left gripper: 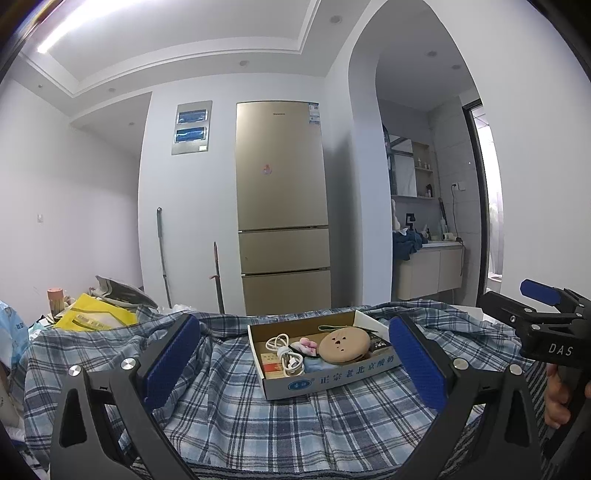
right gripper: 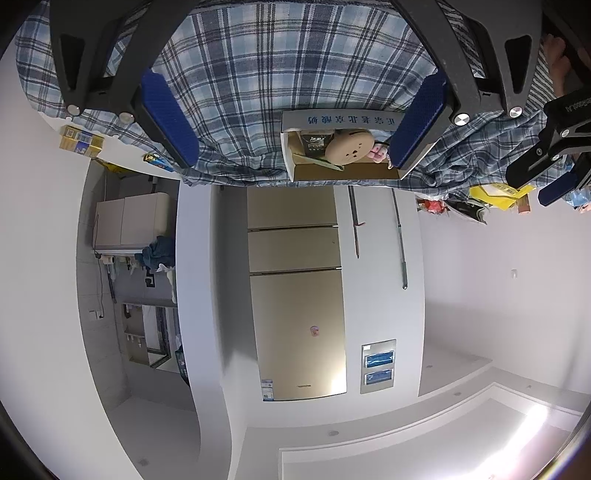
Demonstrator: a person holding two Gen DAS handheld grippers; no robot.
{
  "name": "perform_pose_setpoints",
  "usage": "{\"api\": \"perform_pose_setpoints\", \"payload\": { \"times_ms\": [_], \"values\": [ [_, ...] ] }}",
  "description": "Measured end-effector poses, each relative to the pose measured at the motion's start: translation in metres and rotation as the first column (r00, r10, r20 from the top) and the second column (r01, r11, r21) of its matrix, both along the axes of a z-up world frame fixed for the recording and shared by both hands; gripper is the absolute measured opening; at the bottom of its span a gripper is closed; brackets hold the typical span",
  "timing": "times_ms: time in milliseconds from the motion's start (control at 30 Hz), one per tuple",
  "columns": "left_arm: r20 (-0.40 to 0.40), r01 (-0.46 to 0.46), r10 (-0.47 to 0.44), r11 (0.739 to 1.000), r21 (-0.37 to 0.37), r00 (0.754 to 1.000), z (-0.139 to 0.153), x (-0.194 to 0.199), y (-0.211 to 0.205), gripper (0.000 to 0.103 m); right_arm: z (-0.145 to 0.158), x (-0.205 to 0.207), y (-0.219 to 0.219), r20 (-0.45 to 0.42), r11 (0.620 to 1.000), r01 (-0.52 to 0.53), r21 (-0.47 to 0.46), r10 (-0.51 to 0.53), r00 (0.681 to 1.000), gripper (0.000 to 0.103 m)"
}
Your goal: Organize soft objects
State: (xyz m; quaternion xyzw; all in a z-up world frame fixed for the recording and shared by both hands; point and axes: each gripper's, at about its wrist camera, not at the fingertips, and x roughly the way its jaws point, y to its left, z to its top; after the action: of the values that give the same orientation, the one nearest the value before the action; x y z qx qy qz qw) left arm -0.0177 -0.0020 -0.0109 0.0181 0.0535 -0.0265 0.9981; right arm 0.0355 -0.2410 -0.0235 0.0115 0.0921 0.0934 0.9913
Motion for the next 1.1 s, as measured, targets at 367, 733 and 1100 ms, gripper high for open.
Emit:
{"api": "perform_pose_setpoints", "payload": {
  "times_ms": [367,733,1100],
  "values": [
    [-0.001,0.002,-0.002,1.0,0.01,1.0,-0.002,0.0,-0.004,0.103,-0.002,0.005,-0.003,-0.021,1.0,0.011,0.008,-0.011,1.0,0.103],
    [0.001,0.001,-0.001,1.0,0.009,1.0,-0.001,-0.001,-0.002,0.103,-0.003,0.0,0.005,0.006,0.999,0.004,-0.035,-0.004,1.0,0.103],
    [-0.001,0.0,0.0,1.0,0.01,1.0,-0.001,-0.001,-0.002,0.103,-0.002,-0.007,0.011,0.033,0.998,0.009,-0.06,-0.007,0.999,0.103]
  ]
}}
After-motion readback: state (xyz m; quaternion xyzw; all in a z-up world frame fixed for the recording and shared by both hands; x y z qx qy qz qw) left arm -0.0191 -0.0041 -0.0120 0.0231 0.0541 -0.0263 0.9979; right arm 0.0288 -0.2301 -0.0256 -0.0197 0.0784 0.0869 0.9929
